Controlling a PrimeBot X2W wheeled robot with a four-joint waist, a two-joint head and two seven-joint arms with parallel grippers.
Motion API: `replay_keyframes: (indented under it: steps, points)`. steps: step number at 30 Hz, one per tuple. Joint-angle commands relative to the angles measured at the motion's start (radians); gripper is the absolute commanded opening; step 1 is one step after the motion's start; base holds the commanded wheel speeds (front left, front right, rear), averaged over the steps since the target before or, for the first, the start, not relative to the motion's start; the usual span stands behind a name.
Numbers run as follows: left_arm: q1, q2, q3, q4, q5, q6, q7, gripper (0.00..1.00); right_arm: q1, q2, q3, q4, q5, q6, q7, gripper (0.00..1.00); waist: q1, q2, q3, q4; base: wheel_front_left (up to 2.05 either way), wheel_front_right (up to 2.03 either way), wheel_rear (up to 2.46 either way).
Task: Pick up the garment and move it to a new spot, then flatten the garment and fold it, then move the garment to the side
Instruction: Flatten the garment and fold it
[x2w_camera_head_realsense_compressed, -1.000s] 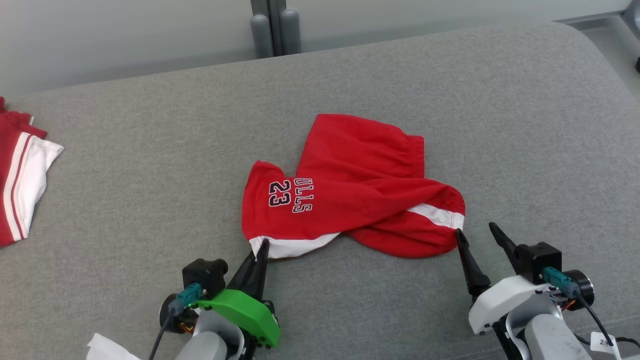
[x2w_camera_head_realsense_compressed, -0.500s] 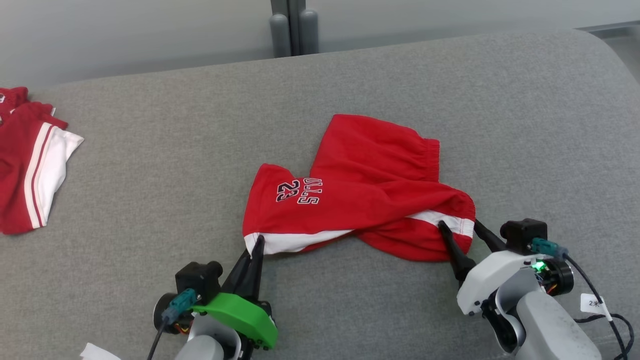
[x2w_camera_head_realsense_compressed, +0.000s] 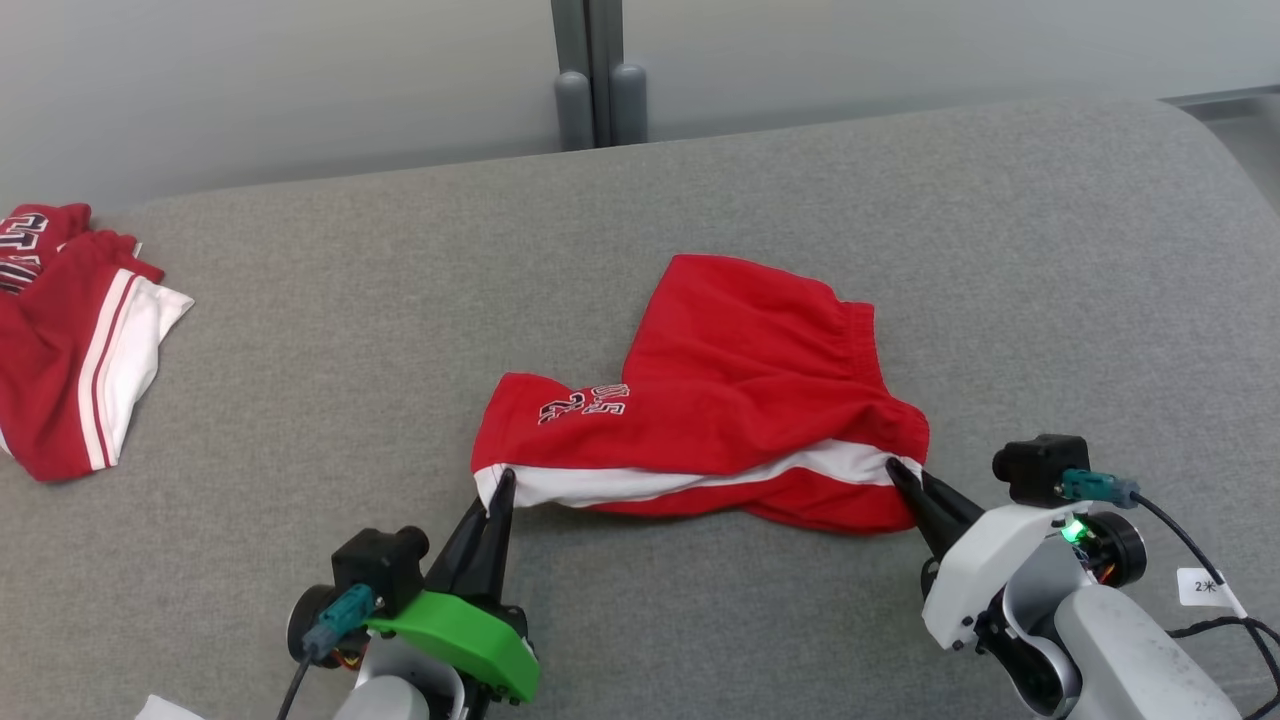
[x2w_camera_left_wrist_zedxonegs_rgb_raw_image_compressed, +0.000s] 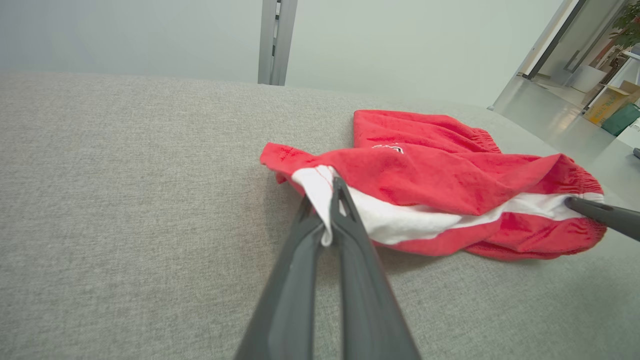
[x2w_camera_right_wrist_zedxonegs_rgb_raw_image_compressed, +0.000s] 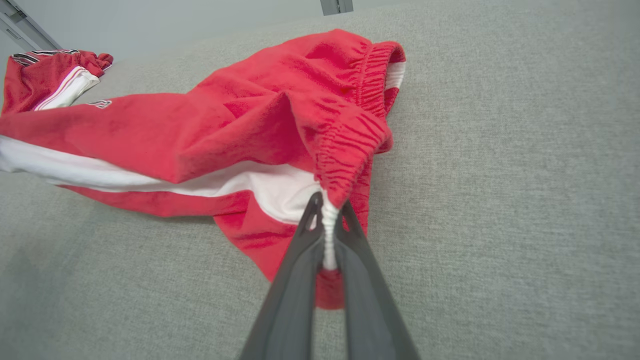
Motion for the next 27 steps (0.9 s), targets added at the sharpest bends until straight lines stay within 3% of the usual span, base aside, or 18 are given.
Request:
replay_keyframes:
  steps: [1, 12, 27]
  points:
    - [0.002, 0.011, 0.000, -0.007, -0.013, -0.002, -0.004, 0.00, 0.006, -0.012, 0.006, -0.017, 0.006, -0.001, -0.005, 0.00, 0.0000, 0.0000, -0.006, -0.003, 0.00, 0.00, 0.00]
    - [-0.098, 0.121, 0.001, -0.184, -0.112, -0.002, 0.042, 0.00, -0.065, -0.089, 0.041, -0.236, -0.002, -0.001, -0.002, 0.00, 0.0000, 0.0000, -0.081, 0.005, 0.00, 0.00, 0.00]
    - [-0.306, 0.332, 0.086, -0.626, -0.139, 0.013, 0.321, 0.00, -0.187, -0.205, -0.032, -0.645, -0.026, -0.001, 0.101, 0.00, 0.0000, 0.0000, -0.112, 0.009, 0.00, 0.00, 0.00]
